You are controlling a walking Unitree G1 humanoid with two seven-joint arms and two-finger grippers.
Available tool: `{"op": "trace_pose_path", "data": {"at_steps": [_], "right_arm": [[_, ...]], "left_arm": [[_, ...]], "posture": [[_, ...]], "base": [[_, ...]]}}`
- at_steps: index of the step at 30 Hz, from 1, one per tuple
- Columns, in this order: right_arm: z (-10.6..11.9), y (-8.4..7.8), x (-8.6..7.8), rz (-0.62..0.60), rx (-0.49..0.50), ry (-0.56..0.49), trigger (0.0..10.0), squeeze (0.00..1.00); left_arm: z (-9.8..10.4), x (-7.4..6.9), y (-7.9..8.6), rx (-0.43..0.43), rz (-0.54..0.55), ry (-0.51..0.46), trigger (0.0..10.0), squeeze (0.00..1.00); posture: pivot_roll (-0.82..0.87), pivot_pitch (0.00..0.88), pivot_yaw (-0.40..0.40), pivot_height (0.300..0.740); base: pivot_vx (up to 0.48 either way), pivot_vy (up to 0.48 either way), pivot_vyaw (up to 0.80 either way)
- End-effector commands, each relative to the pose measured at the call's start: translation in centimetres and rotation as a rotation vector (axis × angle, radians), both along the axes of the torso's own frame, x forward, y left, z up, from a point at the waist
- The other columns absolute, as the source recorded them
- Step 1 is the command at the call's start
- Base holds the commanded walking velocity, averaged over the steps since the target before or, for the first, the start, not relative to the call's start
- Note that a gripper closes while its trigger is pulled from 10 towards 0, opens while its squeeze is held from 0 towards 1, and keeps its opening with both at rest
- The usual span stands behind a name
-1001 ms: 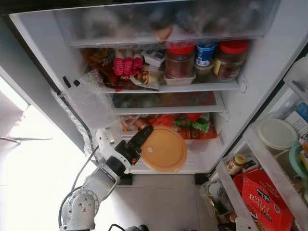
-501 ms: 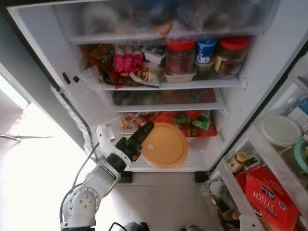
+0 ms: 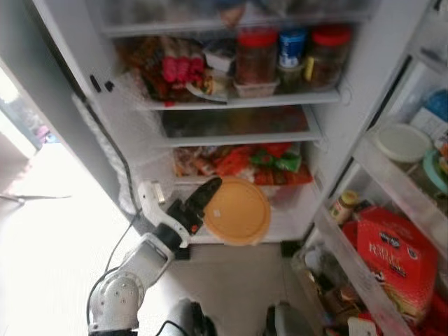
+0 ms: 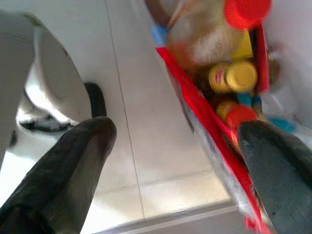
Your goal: Restocking fridge
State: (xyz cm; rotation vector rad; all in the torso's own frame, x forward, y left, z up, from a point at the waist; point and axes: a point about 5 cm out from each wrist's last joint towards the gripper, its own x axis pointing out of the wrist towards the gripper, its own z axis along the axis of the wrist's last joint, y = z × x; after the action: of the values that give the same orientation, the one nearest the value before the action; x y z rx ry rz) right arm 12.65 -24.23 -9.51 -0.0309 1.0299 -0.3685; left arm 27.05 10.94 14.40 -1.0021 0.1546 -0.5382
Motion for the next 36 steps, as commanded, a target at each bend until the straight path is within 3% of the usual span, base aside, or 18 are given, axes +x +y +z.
{"op": "trace_pose_path", "data": {"at_steps": [1,5,13,36], "right_arm": [[-0.1,0.28,-0.08,-0.005,0.011,-0.001,10.0,0.0],[-0.11,0.29,-0.11,-0.007,0.013,-0.002,10.0,0.0],[-0.11,0.29,-0.12,-0.006,0.018,-0.003,10.0,0.0],[-0.14,0.35,-0.15,-0.002,0.024,0.001,10.0,0.0]], "left_arm": [[0.51,0.07,0.43,-0.007,0.025,-0.02,10.0,0.0],[0.6,0.22,0.57,0.011,0.037,-0.028,10.0,0.0],[0.86,0.65,0.77,-0.042,0.076,-0.024,10.0,0.0],[1.08,0.96,0.76,-0.076,0.074,-0.025,10.0,0.0]], "posture": [[-0.01,0.151,0.064,0.65],[-0.01,0.153,0.064,0.65],[-0.02,0.153,0.063,0.65],[-0.01,0.146,0.063,0.65]], "base": [[0.0,0.0,0.0],[0.0,0.0,0.0],[0.0,0.0,0.0],[0.0,0.0,0.0]]}}
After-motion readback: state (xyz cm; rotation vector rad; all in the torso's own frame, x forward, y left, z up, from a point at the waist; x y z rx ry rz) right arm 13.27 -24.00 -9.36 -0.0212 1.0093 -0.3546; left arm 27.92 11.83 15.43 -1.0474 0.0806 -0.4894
